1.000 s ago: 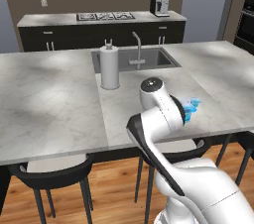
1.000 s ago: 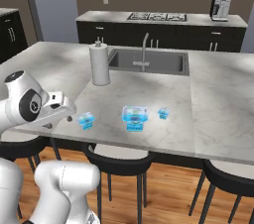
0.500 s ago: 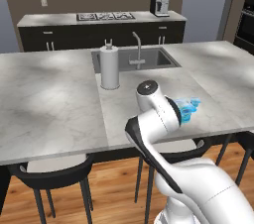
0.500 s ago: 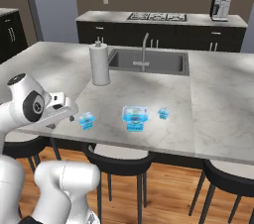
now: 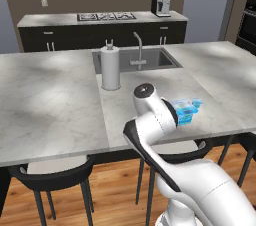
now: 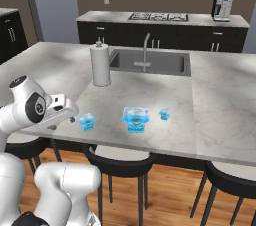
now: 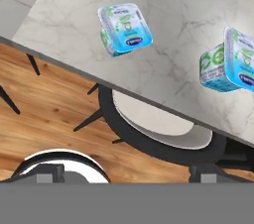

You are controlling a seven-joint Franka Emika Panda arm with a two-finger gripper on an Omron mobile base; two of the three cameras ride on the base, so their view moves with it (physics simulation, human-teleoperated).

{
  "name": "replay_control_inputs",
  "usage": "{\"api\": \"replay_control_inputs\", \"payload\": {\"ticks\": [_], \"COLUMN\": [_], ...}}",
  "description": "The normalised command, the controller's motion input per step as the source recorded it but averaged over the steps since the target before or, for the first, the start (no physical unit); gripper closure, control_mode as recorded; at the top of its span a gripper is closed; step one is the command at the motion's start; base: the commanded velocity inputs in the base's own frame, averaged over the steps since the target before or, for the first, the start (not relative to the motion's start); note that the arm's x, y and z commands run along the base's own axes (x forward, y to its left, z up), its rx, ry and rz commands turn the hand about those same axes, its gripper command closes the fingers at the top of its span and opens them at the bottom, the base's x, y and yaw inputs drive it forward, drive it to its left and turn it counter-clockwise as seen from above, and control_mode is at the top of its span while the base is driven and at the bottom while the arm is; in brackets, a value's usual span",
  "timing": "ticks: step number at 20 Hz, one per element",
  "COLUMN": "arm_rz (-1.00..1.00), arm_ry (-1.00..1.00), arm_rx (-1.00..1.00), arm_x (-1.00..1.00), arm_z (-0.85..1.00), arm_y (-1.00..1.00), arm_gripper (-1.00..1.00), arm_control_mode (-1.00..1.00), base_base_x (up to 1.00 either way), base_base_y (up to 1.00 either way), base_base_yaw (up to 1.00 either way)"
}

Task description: Stack the yogurt containers by placing the smaller containers on top of the larger containers.

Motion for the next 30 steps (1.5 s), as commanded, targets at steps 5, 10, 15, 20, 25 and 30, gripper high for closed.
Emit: {"api": "replay_control_inputs", "payload": {"ticks": [5, 10, 15, 20, 25, 30], "arm_rz": [0.01, 0.0, 0.0, 0.0, 0.0, 0.0], "arm_ry": [-0.01, 0.0, 0.0, 0.0, -0.01, 0.0], "arm_rx": [-0.01, -0.02, -0.03, -0.03, -0.04, -0.03], "arm_x": [0.25, 0.28, 0.28, 0.24, 0.18, 0.14], "arm_z": [-0.17, -0.14, -0.1, -0.08, -0.16, -0.24], "arm_y": [0.0, 0.02, 0.04, 0.01, 0.0, 0.0], "arm_gripper": [-1.0, -1.0, -1.0, -1.0, -1.0, -1.0], "arm_control_mode": [-1.0, -1.0, -1.0, -1.0, -1.0, -1.0], "base_base_x": [0.0, 0.0, 0.0, 0.0, 0.0, 0.0], "base_base_y": [0.0, 0.0, 0.0, 0.0, 0.0, 0.0], "base_base_yaw": [0.0, 0.0, 0.0, 0.0, 0.0, 0.0]}}
